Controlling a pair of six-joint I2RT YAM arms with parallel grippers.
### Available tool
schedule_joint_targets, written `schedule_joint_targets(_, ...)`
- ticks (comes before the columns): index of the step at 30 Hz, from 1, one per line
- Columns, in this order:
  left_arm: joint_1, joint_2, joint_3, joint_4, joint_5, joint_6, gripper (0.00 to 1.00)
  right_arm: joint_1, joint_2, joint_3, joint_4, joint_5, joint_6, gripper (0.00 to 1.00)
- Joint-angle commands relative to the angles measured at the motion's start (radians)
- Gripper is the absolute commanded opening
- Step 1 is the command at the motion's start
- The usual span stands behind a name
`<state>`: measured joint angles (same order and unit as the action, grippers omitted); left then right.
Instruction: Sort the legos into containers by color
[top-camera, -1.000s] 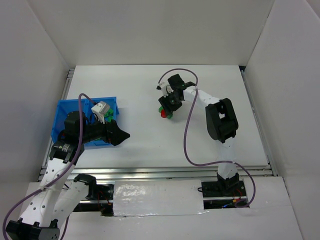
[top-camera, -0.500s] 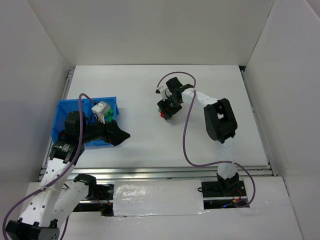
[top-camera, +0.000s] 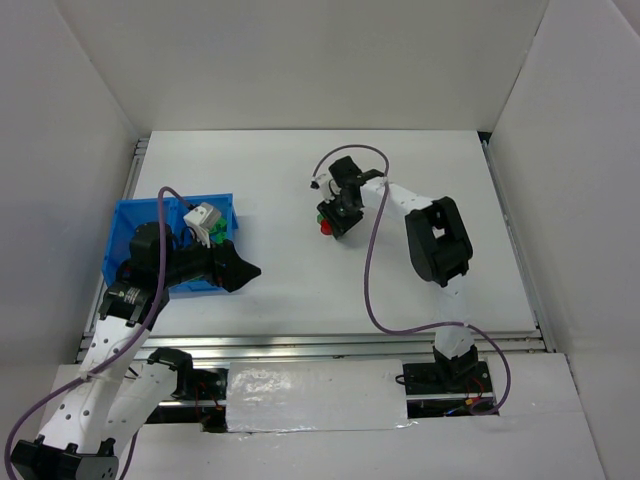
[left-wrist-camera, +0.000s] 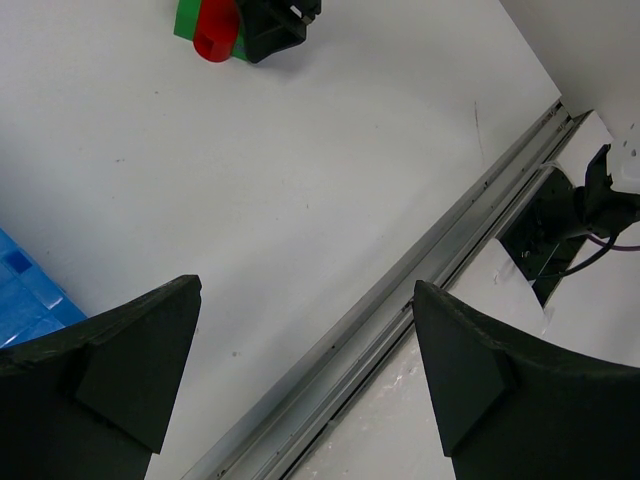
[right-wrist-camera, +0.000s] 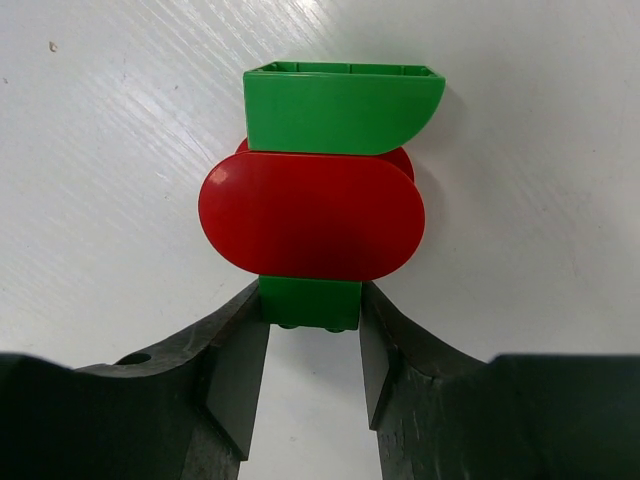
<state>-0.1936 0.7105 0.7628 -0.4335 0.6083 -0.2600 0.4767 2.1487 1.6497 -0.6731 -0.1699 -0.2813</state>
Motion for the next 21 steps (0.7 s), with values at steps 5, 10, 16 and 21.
schedule_joint_targets(5,-0.006,-0.006,-0.003,0.041,0.005,0.022,1.00,0.048,-0.007,0.018,0.032,0.064,0.008,0.32)
schedule_joint_targets(10,-0.006,-0.008,0.004,0.042,-0.022,0.002,1.00,0.066,-0.123,-0.089,0.130,0.030,0.051,0.00)
schedule_joint_targets(16,-0.004,-0.010,0.018,0.078,-0.094,-0.188,1.00,0.138,-0.338,-0.273,0.256,0.038,0.106,0.00)
schedule_joint_targets(21,-0.006,0.020,0.037,0.127,-0.022,-0.323,0.99,0.301,-0.512,-0.405,0.310,0.105,0.129,0.00)
